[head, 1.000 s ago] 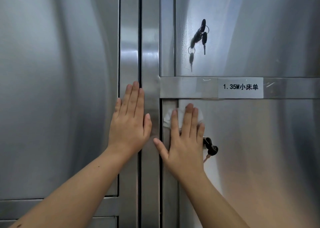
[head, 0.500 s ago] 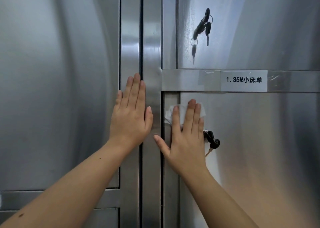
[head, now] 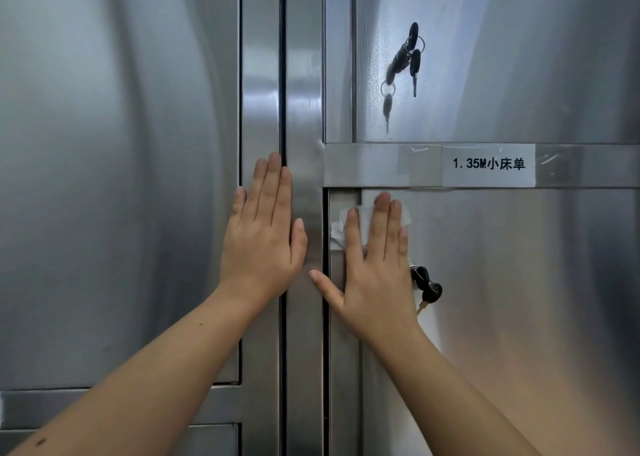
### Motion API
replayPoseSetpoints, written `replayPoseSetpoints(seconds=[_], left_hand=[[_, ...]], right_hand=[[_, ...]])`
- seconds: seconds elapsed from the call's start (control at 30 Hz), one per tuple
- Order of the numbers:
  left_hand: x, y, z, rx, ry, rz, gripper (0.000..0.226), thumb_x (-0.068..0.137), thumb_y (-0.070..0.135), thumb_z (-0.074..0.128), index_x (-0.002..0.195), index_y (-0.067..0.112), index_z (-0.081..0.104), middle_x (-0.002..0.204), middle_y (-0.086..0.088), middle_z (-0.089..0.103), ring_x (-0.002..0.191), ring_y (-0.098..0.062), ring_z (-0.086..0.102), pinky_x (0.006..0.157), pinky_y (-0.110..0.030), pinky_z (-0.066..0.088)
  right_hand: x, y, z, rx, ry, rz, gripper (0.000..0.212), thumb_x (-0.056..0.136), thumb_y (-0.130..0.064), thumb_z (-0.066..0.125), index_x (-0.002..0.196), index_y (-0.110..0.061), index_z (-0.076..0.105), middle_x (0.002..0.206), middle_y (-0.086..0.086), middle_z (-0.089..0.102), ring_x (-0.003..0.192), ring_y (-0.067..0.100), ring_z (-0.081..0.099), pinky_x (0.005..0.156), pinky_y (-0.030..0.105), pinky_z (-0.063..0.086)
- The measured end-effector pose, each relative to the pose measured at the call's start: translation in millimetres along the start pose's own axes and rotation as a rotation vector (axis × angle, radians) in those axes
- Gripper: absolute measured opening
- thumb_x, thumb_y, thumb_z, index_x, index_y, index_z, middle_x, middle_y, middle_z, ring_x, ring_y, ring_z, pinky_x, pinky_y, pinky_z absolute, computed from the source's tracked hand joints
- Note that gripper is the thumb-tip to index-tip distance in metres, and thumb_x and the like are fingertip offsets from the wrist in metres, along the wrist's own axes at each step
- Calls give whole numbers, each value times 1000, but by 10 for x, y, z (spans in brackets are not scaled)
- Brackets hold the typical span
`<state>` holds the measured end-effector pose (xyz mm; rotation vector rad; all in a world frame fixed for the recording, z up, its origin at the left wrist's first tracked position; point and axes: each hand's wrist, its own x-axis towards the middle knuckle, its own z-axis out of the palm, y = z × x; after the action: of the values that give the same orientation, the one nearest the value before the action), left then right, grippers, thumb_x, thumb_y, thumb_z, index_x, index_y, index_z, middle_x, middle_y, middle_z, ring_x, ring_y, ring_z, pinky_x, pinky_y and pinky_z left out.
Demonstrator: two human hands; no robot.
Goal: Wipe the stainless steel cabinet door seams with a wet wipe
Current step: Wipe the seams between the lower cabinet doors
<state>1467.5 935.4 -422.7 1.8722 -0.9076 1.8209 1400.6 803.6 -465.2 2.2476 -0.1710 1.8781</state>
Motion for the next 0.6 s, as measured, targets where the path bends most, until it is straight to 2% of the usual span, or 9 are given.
replayPoseSetpoints(seconds=[0.23,0.37,0.6], left_hand=[[-3,4,0,4,-7,-1,61,88,26,31,143,-2,24,151,-18,19,140,-27,14,113,-43,11],[2,8,-12,-3,-12,-4,61,88,26,30,142,-2,25,151,-19,20,140,-28,15,113,-43,11],[3,0,14,-3,8,2,61,88,25,31,142,-3,26,150,-20,21,140,-28,17,113,-43,11]], right_hand=[[-30,-68,35,45,9,59,84,88,-62,31,143,0,28,148,33,11,139,45,9,114,49,13],[-321,-50,42,9,-20,-2,84,86,-62,35,140,2,34,146,34,16,137,48,16,111,53,21],[163,2,-25,-20,20,4,85,86,-61,31,142,3,30,145,36,16,137,47,13,112,53,19]])
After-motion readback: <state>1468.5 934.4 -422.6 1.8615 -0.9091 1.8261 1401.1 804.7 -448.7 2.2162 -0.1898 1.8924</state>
